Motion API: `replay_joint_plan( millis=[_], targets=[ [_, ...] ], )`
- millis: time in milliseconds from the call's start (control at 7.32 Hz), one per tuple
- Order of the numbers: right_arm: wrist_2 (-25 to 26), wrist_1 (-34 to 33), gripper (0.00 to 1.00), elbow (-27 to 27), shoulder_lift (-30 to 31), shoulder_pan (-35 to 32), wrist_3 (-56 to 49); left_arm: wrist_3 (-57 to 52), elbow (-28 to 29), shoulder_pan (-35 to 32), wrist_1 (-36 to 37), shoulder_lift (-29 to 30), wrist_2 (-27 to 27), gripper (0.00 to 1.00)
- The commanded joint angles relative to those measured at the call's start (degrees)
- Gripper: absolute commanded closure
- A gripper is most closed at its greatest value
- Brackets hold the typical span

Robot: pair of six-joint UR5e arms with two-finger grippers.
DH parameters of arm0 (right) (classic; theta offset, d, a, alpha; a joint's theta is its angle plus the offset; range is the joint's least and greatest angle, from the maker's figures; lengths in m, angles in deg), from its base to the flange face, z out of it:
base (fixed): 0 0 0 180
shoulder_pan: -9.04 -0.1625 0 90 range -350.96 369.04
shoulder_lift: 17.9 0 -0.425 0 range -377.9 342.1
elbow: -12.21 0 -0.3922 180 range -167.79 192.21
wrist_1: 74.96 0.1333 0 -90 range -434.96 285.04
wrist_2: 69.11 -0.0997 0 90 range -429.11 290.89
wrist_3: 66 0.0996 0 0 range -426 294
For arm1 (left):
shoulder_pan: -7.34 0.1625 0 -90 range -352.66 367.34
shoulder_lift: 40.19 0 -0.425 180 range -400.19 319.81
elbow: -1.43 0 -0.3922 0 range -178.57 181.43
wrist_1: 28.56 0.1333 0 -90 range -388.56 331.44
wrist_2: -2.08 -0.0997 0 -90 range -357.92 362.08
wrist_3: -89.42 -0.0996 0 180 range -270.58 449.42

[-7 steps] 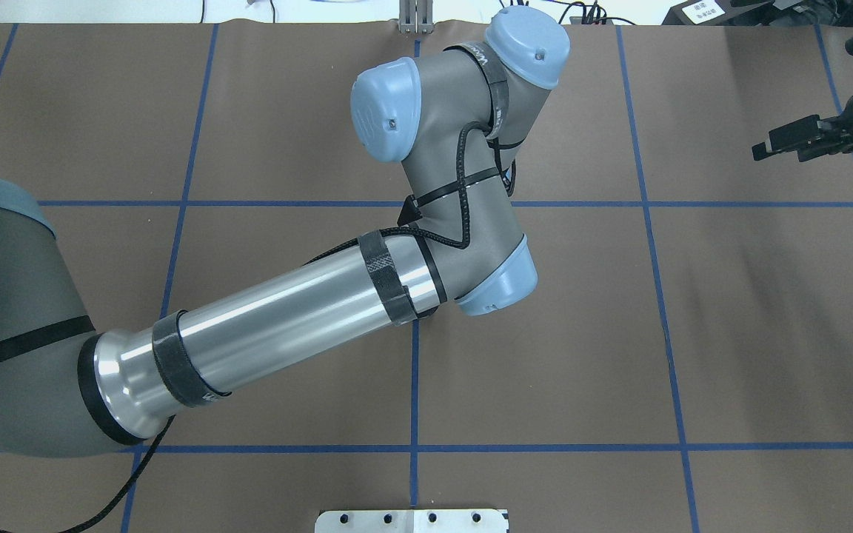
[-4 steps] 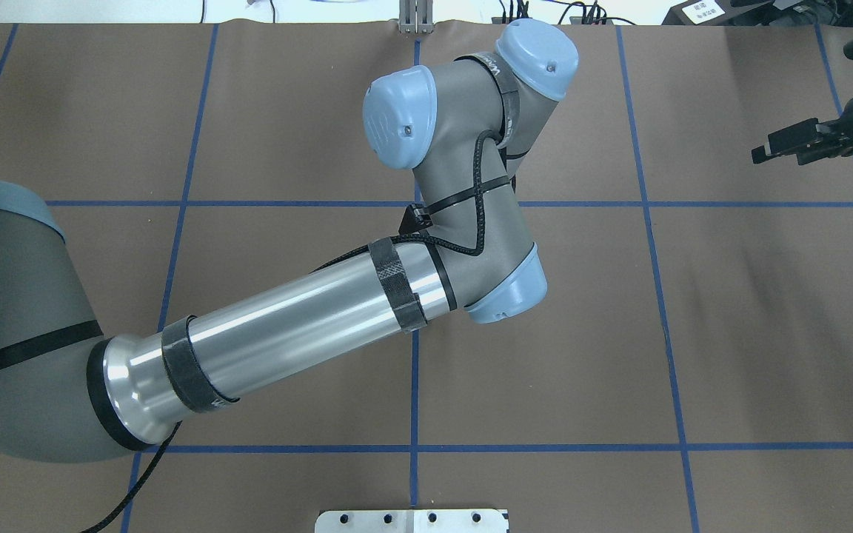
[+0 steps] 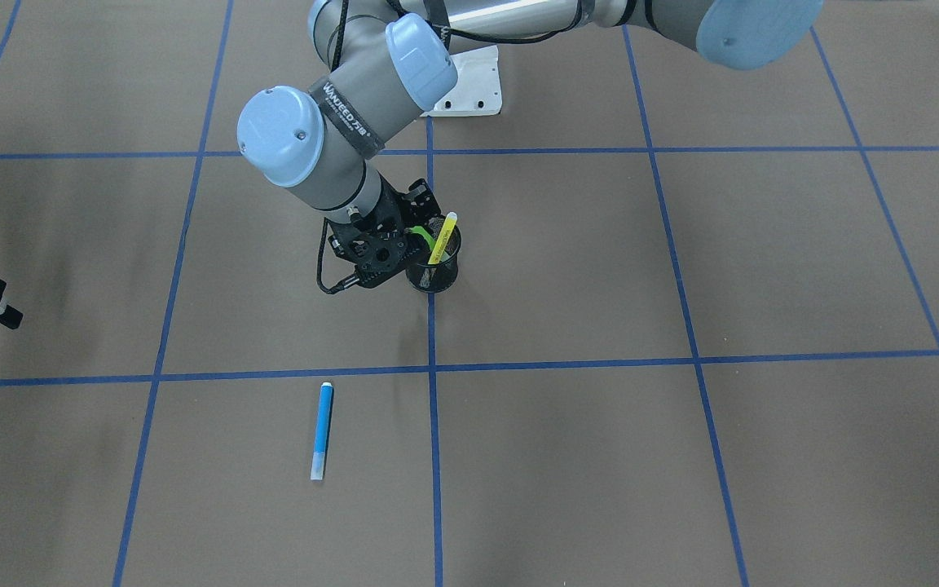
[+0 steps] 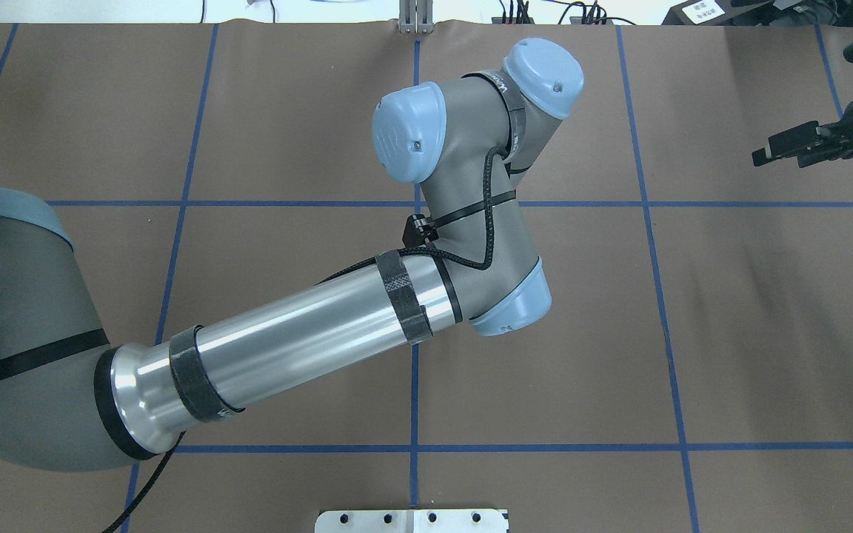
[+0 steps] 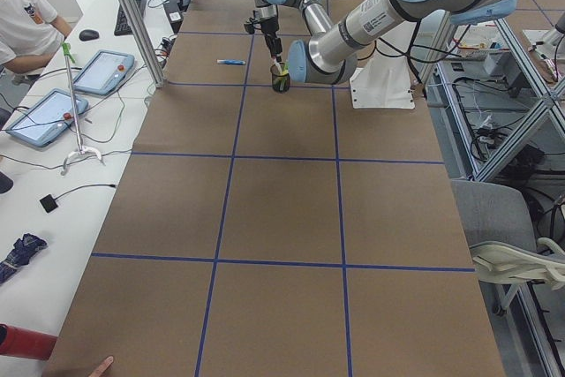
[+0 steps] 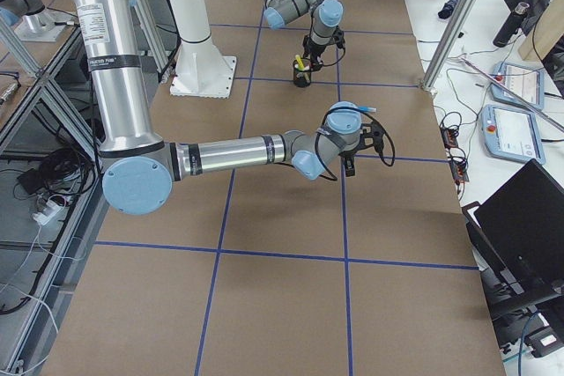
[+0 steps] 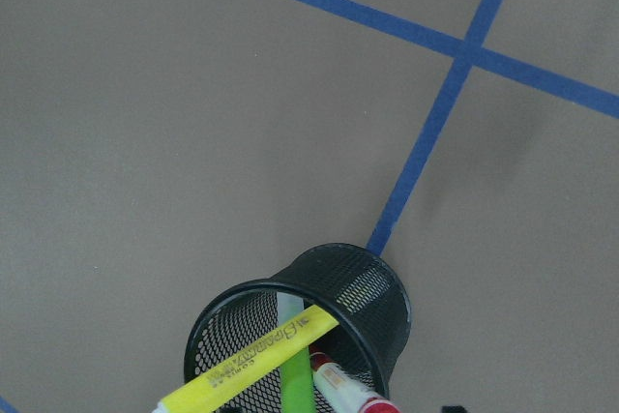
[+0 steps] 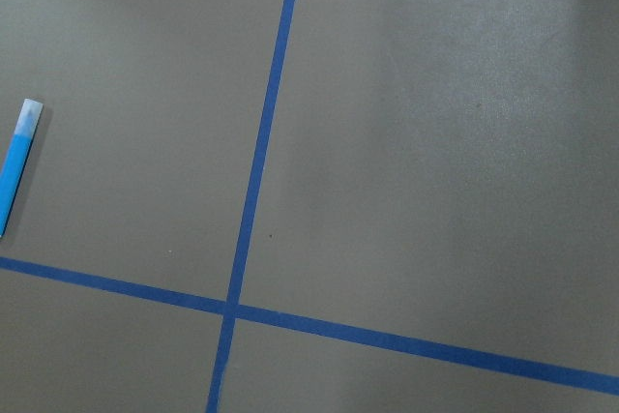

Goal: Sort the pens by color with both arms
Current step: 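Lower the left gripper into the cup and grasp the red marker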

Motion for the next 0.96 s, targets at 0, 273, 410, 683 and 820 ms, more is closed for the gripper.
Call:
replay_joint_plan(
  millis=[0, 273, 410, 683, 820],
  targets=[
    [0.15, 0.10, 0.00, -0.09, 0.17, 0.00, 0.02, 0.00, 0.03, 0.04, -0.08, -0.10, -1.00, 0.44],
    [0.15, 0.19, 0.00, -0.09, 0.17, 0.00, 0.02, 0.00, 0.03, 0.04, -0.25, -0.18, -1.00, 0.54],
    [0.24, 0.19, 0.00, -0.09, 0.17, 0.00, 0.02, 0.26, -0.05, 0.21, -0.25, -0.36, -1.00, 0.62],
    [0.24, 0.19, 0.00, -0.09, 0.17, 0.00, 0.02, 0.35, -0.23, 0.57, -0.34, -0.53, -1.00, 1.00],
    [0.32, 0.19, 0.00, -0.09, 0.08, 0.00, 0.02, 0.09, -0.41, 0.57, -0.26, -0.54, -1.08, 1.00]
  ],
)
